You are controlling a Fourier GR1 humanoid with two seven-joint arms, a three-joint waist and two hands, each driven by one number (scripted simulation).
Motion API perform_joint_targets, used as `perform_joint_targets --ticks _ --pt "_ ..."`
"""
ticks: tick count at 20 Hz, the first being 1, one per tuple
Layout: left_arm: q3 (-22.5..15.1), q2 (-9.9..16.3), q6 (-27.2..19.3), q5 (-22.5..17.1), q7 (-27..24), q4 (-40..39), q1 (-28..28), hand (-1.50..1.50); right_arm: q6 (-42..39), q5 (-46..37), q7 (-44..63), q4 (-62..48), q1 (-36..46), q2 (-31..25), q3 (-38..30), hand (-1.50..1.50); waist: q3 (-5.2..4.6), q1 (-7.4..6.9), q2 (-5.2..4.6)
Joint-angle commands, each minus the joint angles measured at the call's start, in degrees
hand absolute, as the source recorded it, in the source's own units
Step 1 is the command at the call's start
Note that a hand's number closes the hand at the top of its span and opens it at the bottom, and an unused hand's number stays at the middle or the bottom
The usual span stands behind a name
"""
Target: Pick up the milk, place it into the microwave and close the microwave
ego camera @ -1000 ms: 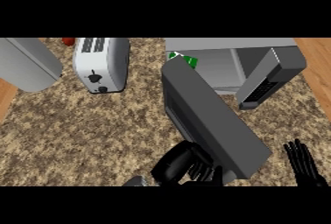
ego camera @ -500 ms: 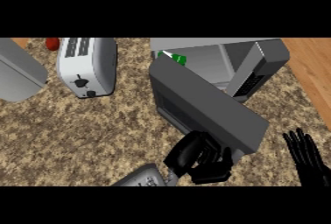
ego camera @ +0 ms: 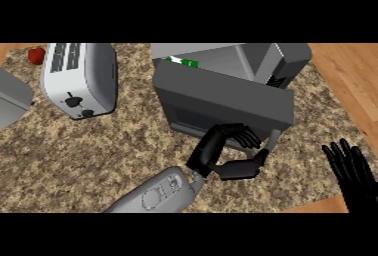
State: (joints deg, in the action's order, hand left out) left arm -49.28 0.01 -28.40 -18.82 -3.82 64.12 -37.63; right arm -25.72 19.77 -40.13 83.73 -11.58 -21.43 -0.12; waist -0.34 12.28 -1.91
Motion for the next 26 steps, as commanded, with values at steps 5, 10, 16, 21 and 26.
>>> perform_joint_targets --ticks 5,10,16,21,26 --pt "6.06 -0.01 -6.82 -6.73 -4.26 -6.91 -7.81 1.5 -5.11 4.17 2.06 5.9 -0.39 -2.63 1.54 -1.5 0.01 3.07 -0.93" --pt "9.21 -0.01 -5.97 -12.13 -7.54 -9.56 -10.23 1.5 -6.22 6.44 3.74 9.3 -0.73 -3.81 2.3 -1.5 -0.06 5.07 -1.72" --pt "11.85 -0.01 -5.79 -14.76 -10.6 -15.0 -14.65 1.5 -5.99 9.97 6.58 11.27 -1.66 -4.72 1.94 -1.5 0.09 7.18 -2.57" --pt "12.25 -0.01 -5.86 -17.21 -13.16 -15.87 -14.44 1.5 -6.55 11.82 8.2 13.62 -1.5 -6.12 1.75 -1.5 0.05 7.75 -2.79" --pt "12.33 0.0 -6.67 -18.62 -15.13 -16.23 -15.26 1.5 -7.57 14.33 9.32 14.79 -2.15 -7.03 1.51 -1.5 0.19 8.46 -2.76"
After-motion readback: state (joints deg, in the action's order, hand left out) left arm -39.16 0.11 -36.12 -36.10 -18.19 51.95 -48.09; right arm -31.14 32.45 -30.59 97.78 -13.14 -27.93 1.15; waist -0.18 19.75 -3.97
